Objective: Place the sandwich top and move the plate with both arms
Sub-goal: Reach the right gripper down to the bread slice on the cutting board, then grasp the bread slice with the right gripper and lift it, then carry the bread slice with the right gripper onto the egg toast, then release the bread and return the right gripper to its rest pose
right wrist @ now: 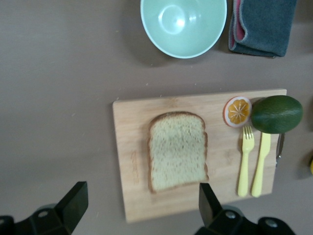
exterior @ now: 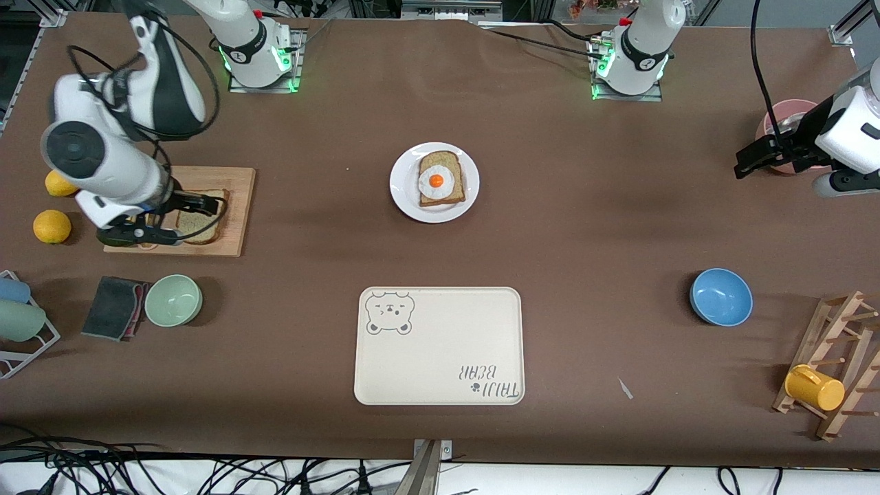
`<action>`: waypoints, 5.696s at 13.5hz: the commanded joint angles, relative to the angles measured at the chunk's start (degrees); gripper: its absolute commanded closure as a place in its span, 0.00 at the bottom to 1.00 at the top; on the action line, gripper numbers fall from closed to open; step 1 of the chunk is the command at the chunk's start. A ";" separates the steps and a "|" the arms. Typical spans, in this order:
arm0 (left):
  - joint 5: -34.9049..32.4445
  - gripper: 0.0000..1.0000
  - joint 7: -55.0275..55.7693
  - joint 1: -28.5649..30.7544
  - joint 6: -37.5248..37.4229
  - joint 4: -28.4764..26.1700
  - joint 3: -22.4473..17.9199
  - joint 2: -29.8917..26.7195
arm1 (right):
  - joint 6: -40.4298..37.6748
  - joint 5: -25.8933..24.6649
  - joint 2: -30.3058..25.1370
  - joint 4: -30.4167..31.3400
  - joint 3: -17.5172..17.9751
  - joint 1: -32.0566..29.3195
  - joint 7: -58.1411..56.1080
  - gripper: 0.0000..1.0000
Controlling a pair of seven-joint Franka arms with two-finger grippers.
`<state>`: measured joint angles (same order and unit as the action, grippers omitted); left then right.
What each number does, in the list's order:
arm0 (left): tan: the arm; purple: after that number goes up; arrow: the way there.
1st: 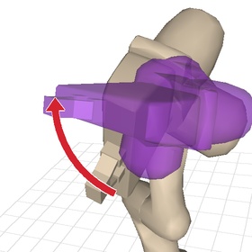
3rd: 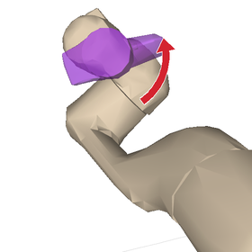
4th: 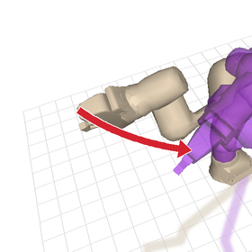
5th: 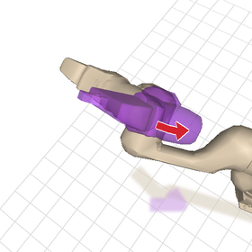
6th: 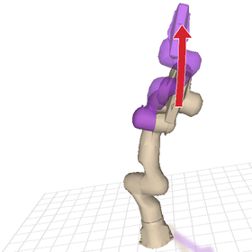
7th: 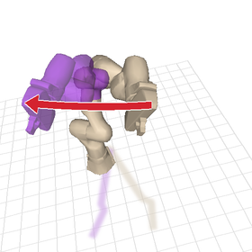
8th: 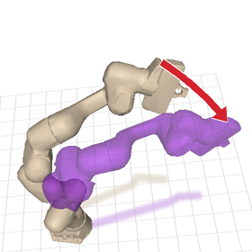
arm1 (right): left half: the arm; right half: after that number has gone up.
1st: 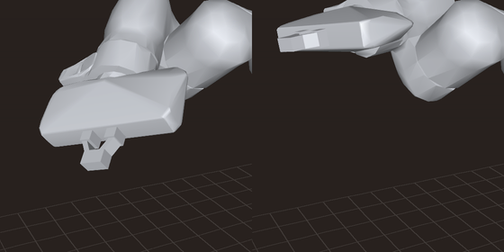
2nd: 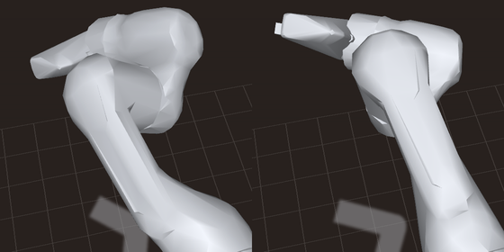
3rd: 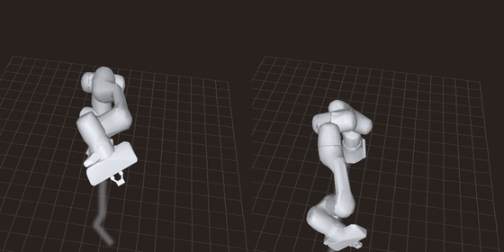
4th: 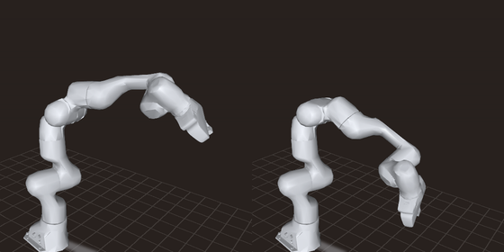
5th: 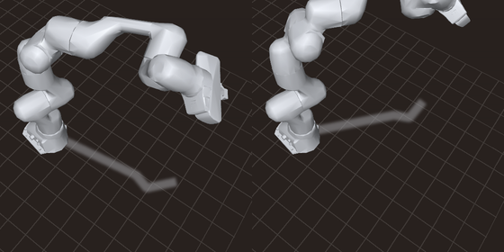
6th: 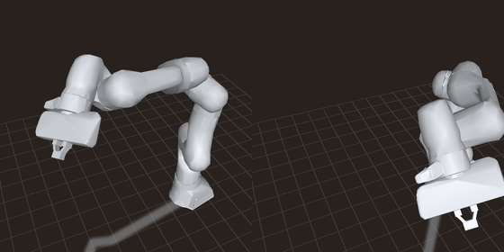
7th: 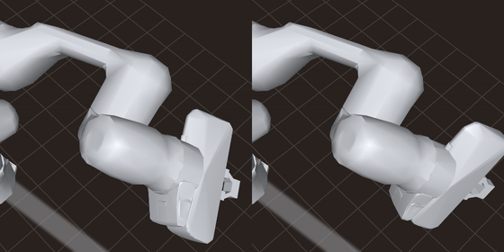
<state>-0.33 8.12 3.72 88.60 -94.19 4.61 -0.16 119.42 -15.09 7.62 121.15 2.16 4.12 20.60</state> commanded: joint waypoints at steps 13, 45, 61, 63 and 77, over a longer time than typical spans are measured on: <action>1.21 0.00 3.04 -0.38 -0.88 0.24 1.19 -0.19 | 16.28 -20.15 14.35 5.15 -1.20 -0.34 22.20 0.27; 1.29 0.00 3.04 -0.30 -0.88 0.15 1.10 -0.28 | -18.53 6.64 18.38 -26.57 9.97 21.42 30.44 1.00; 1.29 0.00 3.48 -0.91 -1.50 0.15 1.37 -0.37 | -6.84 13.86 34.48 -40.56 9.79 35.96 43.04 0.00; 2.08 0.00 3.39 -0.91 -1.41 0.15 1.37 -0.28 | -7.01 13.95 34.30 -40.64 9.70 35.79 42.77 0.00; 8.14 0.00 3.39 -0.30 -1.41 0.15 1.28 1.12 | -22.81 14.39 17.08 -40.73 6.37 12.95 10.48 0.00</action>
<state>5.41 10.99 3.04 87.75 -94.31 5.88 0.34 99.69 -1.99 27.24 79.38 9.45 20.27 38.03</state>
